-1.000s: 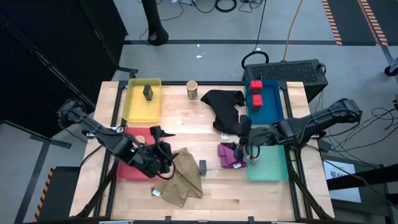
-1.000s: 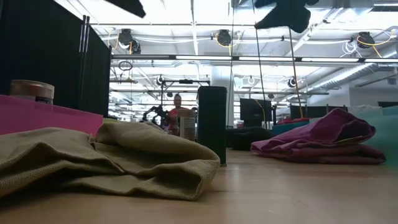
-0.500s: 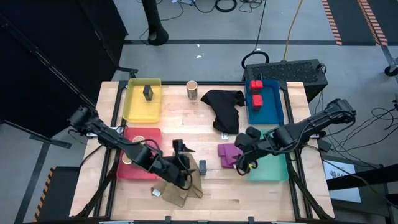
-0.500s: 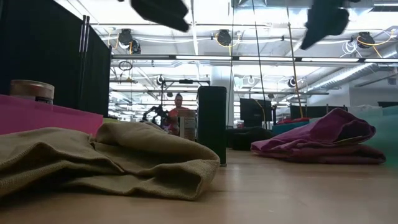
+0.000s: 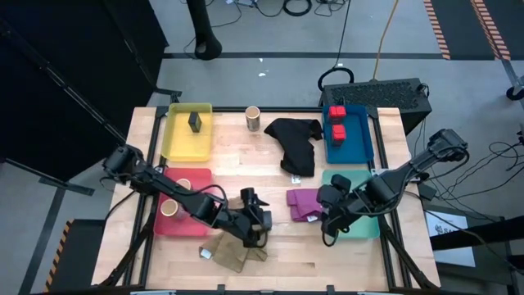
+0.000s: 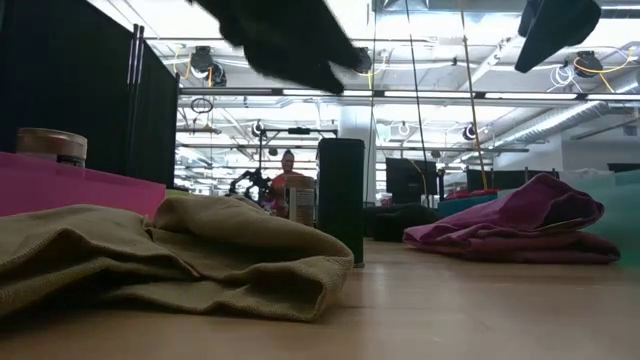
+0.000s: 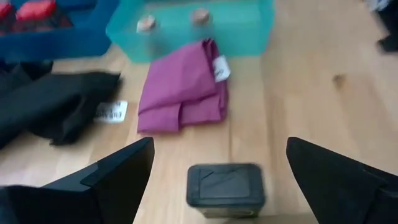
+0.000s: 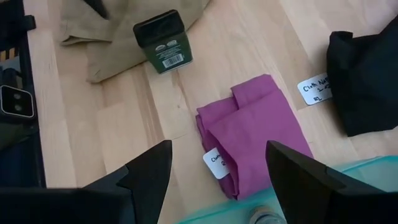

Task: Sort spices by type
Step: Put the black seasoning can into the yellow bin

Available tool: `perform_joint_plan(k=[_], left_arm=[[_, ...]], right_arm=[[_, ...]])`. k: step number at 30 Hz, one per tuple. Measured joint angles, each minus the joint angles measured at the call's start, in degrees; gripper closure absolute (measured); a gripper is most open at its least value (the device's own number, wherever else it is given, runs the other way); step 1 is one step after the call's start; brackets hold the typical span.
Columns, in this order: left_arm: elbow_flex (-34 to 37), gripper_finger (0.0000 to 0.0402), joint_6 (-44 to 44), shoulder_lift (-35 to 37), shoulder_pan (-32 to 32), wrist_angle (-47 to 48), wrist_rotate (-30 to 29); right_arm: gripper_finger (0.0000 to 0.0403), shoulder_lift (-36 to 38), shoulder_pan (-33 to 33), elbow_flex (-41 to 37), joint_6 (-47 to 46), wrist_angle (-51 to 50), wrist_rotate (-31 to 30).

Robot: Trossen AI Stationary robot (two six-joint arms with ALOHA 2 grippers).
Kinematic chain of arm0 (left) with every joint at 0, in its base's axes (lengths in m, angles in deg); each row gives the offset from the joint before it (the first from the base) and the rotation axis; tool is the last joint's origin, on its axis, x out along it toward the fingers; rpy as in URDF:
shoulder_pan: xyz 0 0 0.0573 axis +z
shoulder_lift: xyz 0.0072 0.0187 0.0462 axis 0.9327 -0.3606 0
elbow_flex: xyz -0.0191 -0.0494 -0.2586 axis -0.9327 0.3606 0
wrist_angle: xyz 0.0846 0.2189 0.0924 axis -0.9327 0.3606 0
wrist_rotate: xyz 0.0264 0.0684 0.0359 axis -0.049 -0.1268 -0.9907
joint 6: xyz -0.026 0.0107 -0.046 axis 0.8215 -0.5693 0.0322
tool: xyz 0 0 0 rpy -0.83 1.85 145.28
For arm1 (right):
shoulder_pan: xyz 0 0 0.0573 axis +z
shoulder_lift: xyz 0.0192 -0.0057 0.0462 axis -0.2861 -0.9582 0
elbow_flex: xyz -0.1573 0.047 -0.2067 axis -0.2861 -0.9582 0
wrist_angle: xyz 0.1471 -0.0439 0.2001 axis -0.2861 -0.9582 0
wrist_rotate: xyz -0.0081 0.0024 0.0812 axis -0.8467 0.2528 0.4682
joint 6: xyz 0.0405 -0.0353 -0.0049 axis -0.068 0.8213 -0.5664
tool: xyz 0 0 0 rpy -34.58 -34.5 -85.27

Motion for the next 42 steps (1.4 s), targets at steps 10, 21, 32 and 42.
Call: perform_joint_plan(k=[10, 21, 32, 42], left_arm=[[0.0, 0.0032, 1.69, -5.7, 1.31, 0.14, 0.13], [0.02, 0.0032, 1.91, -6.13, 1.86, 0.44, 3.67], [0.02, 0.0032, 2.93, -9.29, 2.56, -0.43, 6.99], [0.02, 0.0048, 1.6, -9.5, 2.5, -1.59, 5.78]], right_arm=[[0.0161, 0.0, 0.49, 0.0, 0.3, -0.07, -1.38], [0.0161, 0.0, 0.49, 0.0, 0.44, -0.22, -1.66], [0.0161, 0.0, 0.49, -0.02, 0.48, -0.24, -2.95], [0.0161, 0.0, 0.49, -0.02, 0.5, -0.27, -4.4]])
